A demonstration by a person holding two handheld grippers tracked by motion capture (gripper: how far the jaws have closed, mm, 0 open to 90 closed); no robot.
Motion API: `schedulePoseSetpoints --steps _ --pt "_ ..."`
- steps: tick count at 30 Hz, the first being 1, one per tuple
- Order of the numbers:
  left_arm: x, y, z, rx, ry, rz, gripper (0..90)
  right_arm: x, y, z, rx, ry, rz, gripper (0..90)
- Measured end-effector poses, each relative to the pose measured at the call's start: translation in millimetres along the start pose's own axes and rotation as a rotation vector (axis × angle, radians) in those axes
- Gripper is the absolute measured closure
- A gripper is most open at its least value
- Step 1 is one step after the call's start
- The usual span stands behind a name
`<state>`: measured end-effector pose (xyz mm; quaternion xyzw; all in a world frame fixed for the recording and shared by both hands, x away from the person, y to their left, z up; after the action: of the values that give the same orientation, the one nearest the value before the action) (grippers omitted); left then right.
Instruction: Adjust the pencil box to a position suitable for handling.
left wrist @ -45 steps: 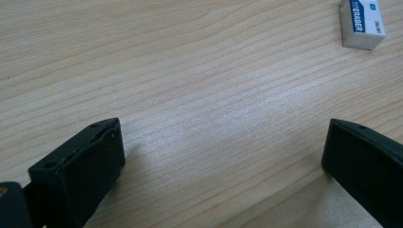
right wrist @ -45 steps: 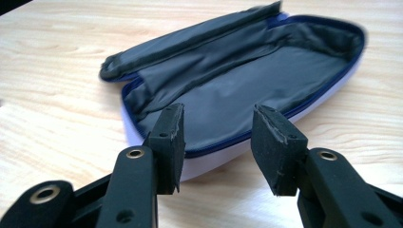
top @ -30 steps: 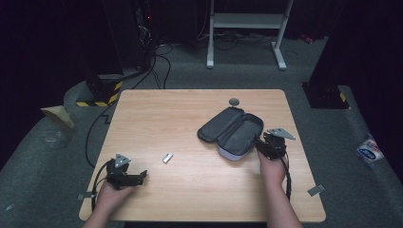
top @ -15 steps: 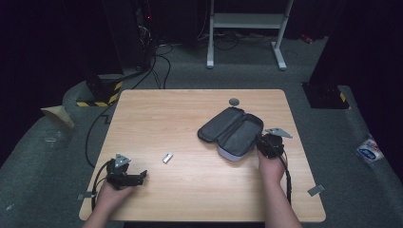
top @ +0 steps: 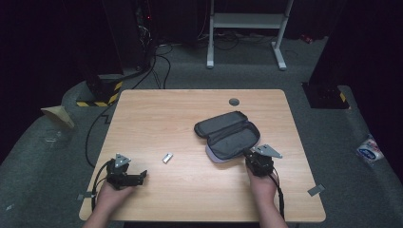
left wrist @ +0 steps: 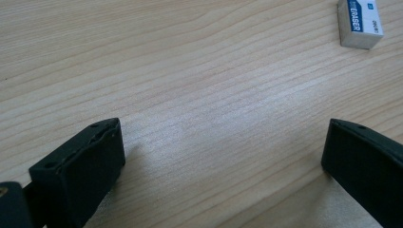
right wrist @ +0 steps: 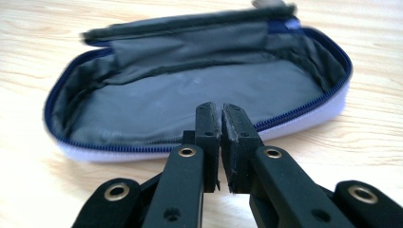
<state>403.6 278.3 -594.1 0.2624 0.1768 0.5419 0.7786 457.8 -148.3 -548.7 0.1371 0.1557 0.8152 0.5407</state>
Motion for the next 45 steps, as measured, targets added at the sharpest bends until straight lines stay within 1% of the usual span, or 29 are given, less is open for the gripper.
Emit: schedulePoseSetpoints --steps 2,3,4,5,6,8,11,15,17,18,19,20,21,23,24,26,27,29,30,32,34,36,38,40,41,42,43,44,45 --pt "0.0 0.0 0.0 0.0 0.0 0.0 0.8 2.9 2.5 0.9 -0.006 0.002 0.004 84.2" --pt "0.0 0.0 0.0 0.0 0.0 0.0 0.8 4.2 5.1 3.8 -0.019 0.007 0.007 82.0" --pt "0.0 0.0 0.0 0.0 0.0 0.0 0.8 0.5 8.4 10.1 -0.043 0.007 -0.006 75.4" --pt "0.0 0.0 0.0 0.0 0.0 0.0 0.8 0.5 8.4 10.1 -0.043 0.007 -0.006 75.4" --pt "0.0 0.0 0.0 0.0 0.0 0.0 0.8 -4.3 8.4 13.6 -0.047 0.008 -0.018 72.0" --pt "0.1 0.1 0.0 0.001 -0.001 0.001 0.8 -22.7 2.6 24.1 -0.049 -0.005 -0.061 66.5" --pt "0.0 0.2 0.0 0.001 -0.001 0.0 0.8 -42.2 -10.2 33.9 -0.028 -0.005 -0.106 61.6" --pt "-0.3 0.1 0.1 -0.002 -0.002 -0.002 1.2 -64.4 -30.2 37.6 0.023 -0.014 -0.148 59.4" --pt "-0.3 0.1 0.2 -0.002 -0.003 -0.003 1.5 -70.8 -38.4 36.0 0.042 -0.024 -0.155 59.9" --pt "-0.6 0.1 0.3 -0.004 -0.001 -0.003 1.6 -74.6 -43.7 33.1 0.068 -0.024 -0.157 62.1" --pt "-0.5 0.3 0.2 -0.004 -0.004 -0.004 1.6 -74.6 -43.7 33.1 0.068 -0.024 -0.157 62.1" --pt "-1.1 0.8 0.2 -0.005 -0.007 -0.008 2.4 -76.8 -46.1 29.8 0.085 -0.027 -0.151 67.9" --pt "-1.1 0.8 0.2 -0.005 -0.007 -0.008 3.2 -76.8 -46.1 29.8 0.085 -0.027 -0.151 67.9" --pt "-2.1 1.8 0.5 -0.013 -0.012 -0.016 4.5 -75.5 -45.0 27.8 0.092 -0.024 -0.14 75.1" --pt "-2.4 3.1 0.5 -0.019 -0.021 -0.021 7.1 -72.6 -41.6 27.2 0.085 -0.02 -0.126 79.6" --pt "-2.7 4.0 1.1 -0.028 -0.022 -0.022 9.6 -70.6 -39.4 26.6 0.08 -0.014 -0.12 79.9" --pt "-3.4 4.9 1.8 -0.036 -0.016 -0.021 17.8 -65.0 -34.8 24.4 0.076 -0.009 -0.108 80.8" --pt "-4.8 5.7 2.6 -0.041 -0.015 -0.019 19.3 -62.3 -32.7 23.0 0.072 -0.001 -0.101 81.0" --pt "-6.3 6.4 3.3 -0.041 -0.016 -0.021 22.5 -59.6 -30.7 21.2 0.069 0.002 -0.092 81.1" --pt "-10.6 8.3 8.6 -0.068 -0.025 -0.026 26.8 -52.7 -25.8 17.2 0.06 0.001 -0.077 81.4" --pt "-15.4 10.3 14.1 -0.091 -0.023 -0.034 30.0 -45.4 -21.7 13.7 0.049 0.002 -0.062 81.2" --pt "-23.5 11.2 21.8 -0.121 -0.014 -0.05 33.9 -35.0 -17.3 9.5 0.041 0.009 -0.042 80.9" --pt "-34.2 10.9 29.4 -0.14 -0.016 -0.072 37.1 -25.9 -13.7 6.4 0.03 0.017 -0.027 80.6" --pt "-47.3 9.6 38.2 -0.163 -0.004 -0.107 41.7 -18.9 -11.3 3.7 0.026 0.019 -0.013 80.1" --pt "-56.5 7.5 44.2 -0.173 0.003 -0.126 43.4 -16.5 -10.5 2.6 0.023 0.021 -0.008 79.8" --pt "-70.1 3.0 54.4 -0.184 0.008 -0.149 45.8 -13.5 -9.6 0.8 0.018 0.017 -0.001 78.8" --pt "-70.1 3.0 54.4 -0.184 0.008 -0.149 46.8 -13.5 -9.6 0.8 0.018 0.017 -0.001 78.8" --pt "-86.8 -3.3 69.8 -0.21 0.0 -0.165 47.6 -12.7 -9.2 0.4 0.019 0.013 -0.001 76.6" --pt "-86.8 -3.3 69.8 -0.21 0.0 -0.165 48.2 -12.7 -9.2 0.4 0.019 0.013 -0.001 76.6"
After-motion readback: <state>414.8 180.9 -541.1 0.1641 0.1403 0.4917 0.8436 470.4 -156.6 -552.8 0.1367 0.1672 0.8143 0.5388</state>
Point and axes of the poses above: each handheld gripper's, and its own axes: y roughly backward along the jaws, z roughly out of its top, x roughly to its left, the point moved 9 cm from there along -y, roughly forward along the jaws, and after that the axes turned 8 degrees about -x, right-handed, at the moved point
